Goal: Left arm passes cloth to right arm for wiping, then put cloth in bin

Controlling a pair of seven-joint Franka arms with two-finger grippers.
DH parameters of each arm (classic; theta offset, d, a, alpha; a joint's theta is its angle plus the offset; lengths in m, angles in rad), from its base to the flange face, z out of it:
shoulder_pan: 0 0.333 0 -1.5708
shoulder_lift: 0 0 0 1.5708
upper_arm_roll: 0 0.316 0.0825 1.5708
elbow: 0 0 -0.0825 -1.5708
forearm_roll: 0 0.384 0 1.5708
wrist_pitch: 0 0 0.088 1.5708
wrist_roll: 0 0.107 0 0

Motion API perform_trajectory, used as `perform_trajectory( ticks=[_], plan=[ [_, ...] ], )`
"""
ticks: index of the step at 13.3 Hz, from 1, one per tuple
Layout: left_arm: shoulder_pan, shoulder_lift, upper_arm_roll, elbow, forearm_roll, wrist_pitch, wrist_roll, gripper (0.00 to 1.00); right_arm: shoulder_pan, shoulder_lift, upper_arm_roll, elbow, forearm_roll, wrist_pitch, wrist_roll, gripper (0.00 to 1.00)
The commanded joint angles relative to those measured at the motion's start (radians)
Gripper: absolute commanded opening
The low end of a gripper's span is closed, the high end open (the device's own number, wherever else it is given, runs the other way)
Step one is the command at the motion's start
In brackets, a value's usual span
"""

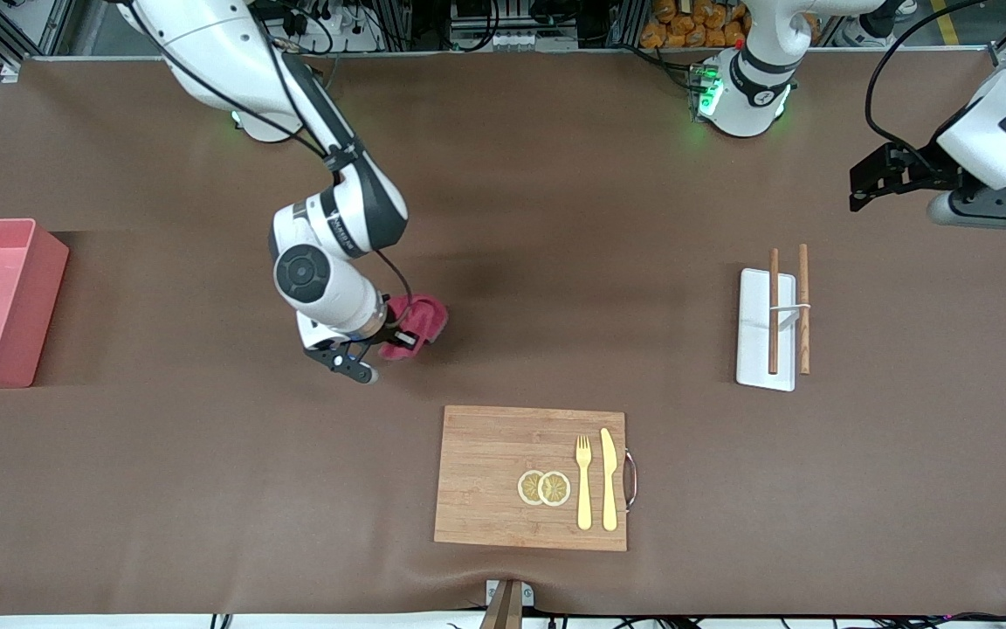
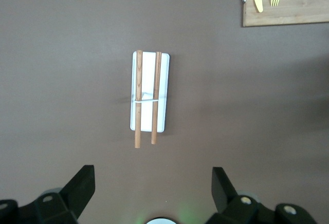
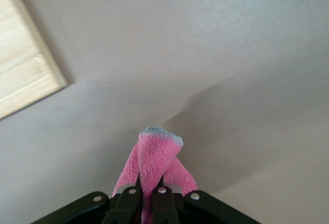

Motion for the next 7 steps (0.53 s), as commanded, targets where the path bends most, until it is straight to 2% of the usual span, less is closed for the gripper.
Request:
perform_trajectory(
  ticks=[1,4,7],
  plan=[
    [0.015,0.009,0.001,0.023,-0.010,-0.009,-0.005,1.00,-0.043,-0.065,-0.023,0.046,0.008,-0.123,-0.022,0.00],
    [0.008,0.025,-0.001,0.034,-0.008,0.006,-0.019,1.00,-0.193,-0.102,-0.031,0.111,0.006,-0.278,-0.271,0.00],
    [0.013,0.029,-0.001,0.039,-0.008,0.008,-0.019,1.00,-0.369,-0.102,-0.039,0.108,-0.015,-0.278,-0.630,0.00]
  ],
)
